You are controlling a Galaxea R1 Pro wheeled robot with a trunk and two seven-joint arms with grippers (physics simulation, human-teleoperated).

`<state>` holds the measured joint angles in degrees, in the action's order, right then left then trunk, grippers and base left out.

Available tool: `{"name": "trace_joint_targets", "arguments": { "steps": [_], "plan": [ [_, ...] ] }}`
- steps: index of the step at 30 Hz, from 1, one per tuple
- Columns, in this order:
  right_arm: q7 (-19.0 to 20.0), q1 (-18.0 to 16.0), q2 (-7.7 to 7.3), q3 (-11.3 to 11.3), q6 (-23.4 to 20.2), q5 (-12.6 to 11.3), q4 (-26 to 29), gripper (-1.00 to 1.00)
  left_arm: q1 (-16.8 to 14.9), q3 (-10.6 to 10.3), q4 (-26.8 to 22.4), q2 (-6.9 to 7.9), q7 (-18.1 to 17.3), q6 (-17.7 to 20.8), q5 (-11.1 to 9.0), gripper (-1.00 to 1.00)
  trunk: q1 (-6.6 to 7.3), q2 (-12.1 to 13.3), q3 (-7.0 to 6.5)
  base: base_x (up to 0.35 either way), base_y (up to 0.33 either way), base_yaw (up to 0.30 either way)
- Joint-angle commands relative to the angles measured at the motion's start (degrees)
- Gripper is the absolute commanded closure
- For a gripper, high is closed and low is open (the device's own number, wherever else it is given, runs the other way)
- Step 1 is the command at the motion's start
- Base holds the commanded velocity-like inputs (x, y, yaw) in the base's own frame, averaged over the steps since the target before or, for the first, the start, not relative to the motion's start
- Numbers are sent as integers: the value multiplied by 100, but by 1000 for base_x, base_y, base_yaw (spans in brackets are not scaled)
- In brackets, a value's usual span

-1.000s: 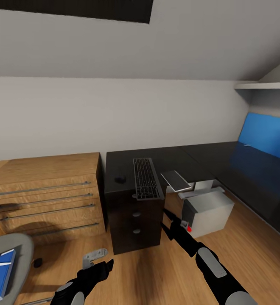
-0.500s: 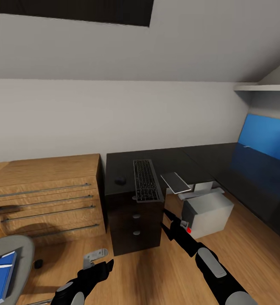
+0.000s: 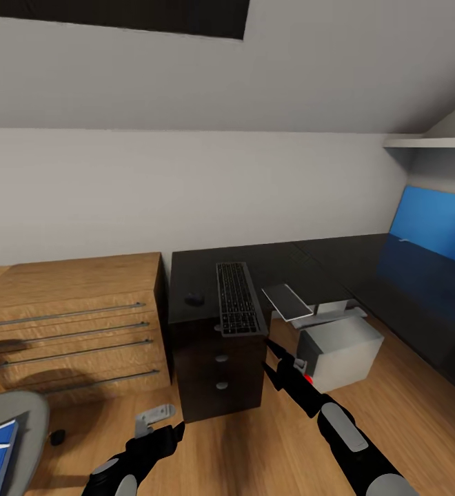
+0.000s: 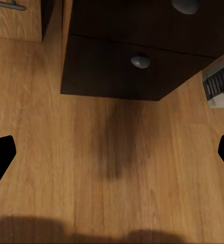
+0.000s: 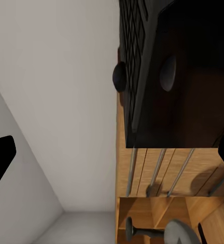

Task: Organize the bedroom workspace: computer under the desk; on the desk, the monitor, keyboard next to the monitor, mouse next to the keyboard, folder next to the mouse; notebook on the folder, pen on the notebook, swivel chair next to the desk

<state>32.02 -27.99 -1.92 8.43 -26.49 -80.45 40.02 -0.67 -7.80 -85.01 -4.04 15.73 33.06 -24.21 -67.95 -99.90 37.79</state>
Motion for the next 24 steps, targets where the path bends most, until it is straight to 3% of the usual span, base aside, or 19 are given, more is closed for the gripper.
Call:
{"name": "trace_joint_targets", "arguments": {
  "steps": [1,24],
  "plan": [
    [6,-4,-3,25,-16,-50,-3,-100,-3,-8,-7,0,53,12,-60,-100,0,-3,6,189,0,0],
    [-2,-4,30,54,-7,-50,-27,-100,-3,-2,-7,4,53,19,-52,-100,0,-3,6,111,21,0]
  ]
}}
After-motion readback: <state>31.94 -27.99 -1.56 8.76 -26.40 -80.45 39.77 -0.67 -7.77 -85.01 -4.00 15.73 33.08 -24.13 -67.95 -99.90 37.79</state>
